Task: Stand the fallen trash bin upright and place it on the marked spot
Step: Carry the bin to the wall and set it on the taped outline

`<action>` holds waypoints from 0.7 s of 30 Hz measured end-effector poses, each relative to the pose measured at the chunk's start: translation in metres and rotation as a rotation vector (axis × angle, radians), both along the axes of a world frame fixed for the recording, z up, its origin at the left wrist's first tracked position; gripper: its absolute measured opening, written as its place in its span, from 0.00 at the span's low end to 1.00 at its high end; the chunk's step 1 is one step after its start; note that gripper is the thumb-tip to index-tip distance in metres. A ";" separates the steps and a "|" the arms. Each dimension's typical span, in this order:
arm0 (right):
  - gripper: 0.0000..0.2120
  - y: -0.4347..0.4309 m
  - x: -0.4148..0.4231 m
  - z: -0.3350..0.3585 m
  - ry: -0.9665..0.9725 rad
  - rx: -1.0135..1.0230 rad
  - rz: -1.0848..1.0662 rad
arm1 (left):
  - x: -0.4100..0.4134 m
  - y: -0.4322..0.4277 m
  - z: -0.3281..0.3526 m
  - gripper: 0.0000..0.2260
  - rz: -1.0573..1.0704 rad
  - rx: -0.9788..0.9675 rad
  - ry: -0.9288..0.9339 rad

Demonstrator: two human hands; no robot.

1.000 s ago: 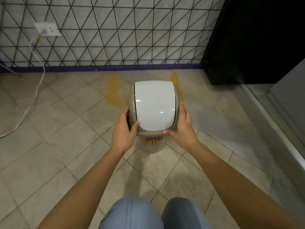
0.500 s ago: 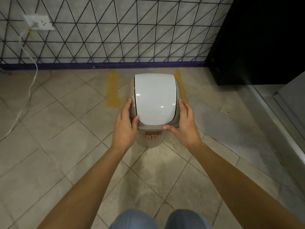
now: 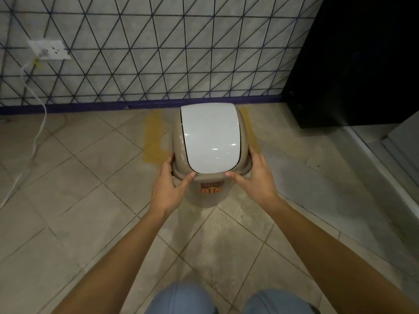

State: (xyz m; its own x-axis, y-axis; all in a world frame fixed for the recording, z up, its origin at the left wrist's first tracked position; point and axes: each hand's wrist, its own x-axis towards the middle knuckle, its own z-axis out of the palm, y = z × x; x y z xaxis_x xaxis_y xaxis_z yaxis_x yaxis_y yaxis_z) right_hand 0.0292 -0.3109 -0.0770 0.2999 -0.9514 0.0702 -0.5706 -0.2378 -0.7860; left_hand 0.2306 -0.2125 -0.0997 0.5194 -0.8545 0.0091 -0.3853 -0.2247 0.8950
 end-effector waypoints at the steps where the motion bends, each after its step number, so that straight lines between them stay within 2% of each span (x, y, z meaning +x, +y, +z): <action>1: 0.45 -0.002 -0.001 -0.001 -0.011 0.005 0.009 | 0.000 -0.002 -0.001 0.39 0.009 -0.003 -0.008; 14: 0.45 -0.029 0.009 0.000 -0.085 0.088 0.050 | 0.016 -0.035 -0.001 0.35 0.027 0.003 0.057; 21: 0.39 -0.050 0.016 0.004 -0.063 0.068 0.057 | 0.022 -0.055 0.002 0.34 0.035 -0.025 0.088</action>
State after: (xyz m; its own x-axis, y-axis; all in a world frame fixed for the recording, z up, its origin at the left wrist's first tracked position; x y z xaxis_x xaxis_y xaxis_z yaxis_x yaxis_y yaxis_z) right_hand 0.0453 -0.3613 -0.0735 0.3503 -0.9363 0.0266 -0.5070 -0.2134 -0.8352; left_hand 0.2531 -0.2679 -0.0974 0.5484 -0.8361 -0.0170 -0.2975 -0.2141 0.9304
